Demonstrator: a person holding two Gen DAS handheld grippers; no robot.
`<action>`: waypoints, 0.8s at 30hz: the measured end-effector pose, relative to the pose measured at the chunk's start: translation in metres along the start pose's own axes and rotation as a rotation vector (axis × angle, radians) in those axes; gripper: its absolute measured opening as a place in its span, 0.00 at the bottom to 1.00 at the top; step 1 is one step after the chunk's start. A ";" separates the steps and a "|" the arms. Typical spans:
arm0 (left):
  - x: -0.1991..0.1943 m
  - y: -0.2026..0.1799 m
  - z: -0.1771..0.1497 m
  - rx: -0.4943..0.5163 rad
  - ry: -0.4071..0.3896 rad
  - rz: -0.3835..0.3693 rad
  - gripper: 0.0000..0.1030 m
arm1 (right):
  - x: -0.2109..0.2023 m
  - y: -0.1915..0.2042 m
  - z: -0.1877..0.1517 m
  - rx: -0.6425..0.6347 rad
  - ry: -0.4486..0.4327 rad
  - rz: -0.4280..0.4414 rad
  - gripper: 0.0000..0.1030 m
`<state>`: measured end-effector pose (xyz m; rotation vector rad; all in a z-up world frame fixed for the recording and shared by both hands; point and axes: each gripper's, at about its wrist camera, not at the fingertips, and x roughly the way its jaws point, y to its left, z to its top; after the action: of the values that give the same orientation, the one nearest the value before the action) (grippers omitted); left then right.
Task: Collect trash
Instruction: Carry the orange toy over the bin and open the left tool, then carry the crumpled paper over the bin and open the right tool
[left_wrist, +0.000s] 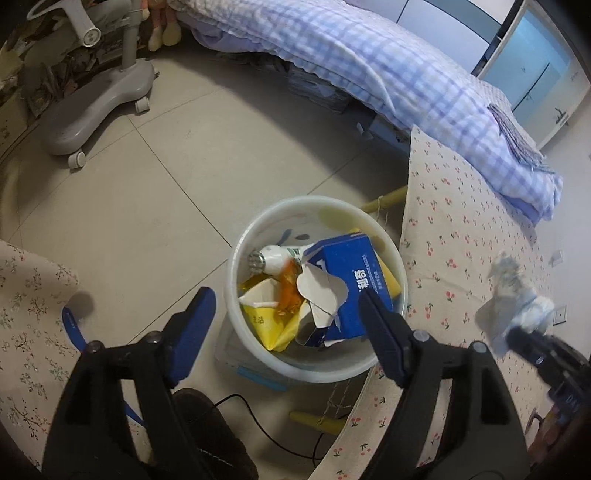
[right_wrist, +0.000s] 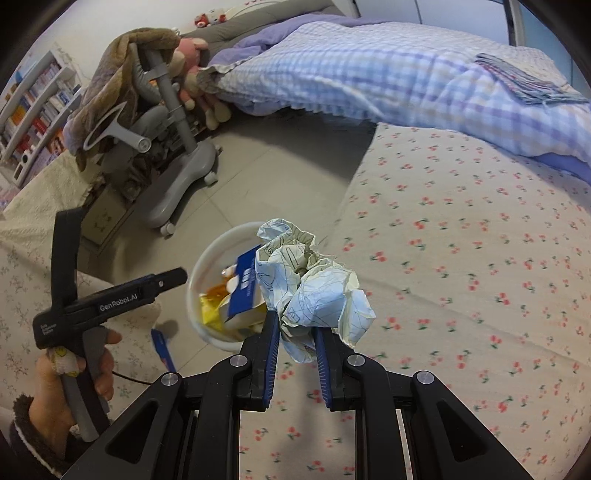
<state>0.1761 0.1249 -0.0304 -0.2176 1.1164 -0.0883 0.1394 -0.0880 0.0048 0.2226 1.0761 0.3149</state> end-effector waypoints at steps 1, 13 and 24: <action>-0.002 0.002 0.000 -0.002 -0.001 0.001 0.79 | 0.003 0.004 0.000 -0.005 0.007 0.007 0.19; -0.025 0.045 -0.015 -0.027 -0.027 0.100 0.94 | 0.079 0.063 -0.003 -0.075 0.152 0.113 0.19; -0.023 0.069 -0.021 -0.023 -0.007 0.131 0.95 | 0.139 0.057 -0.001 -0.028 0.209 0.064 0.21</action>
<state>0.1443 0.1939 -0.0340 -0.1642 1.1225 0.0418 0.1914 0.0152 -0.0914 0.2024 1.2714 0.4168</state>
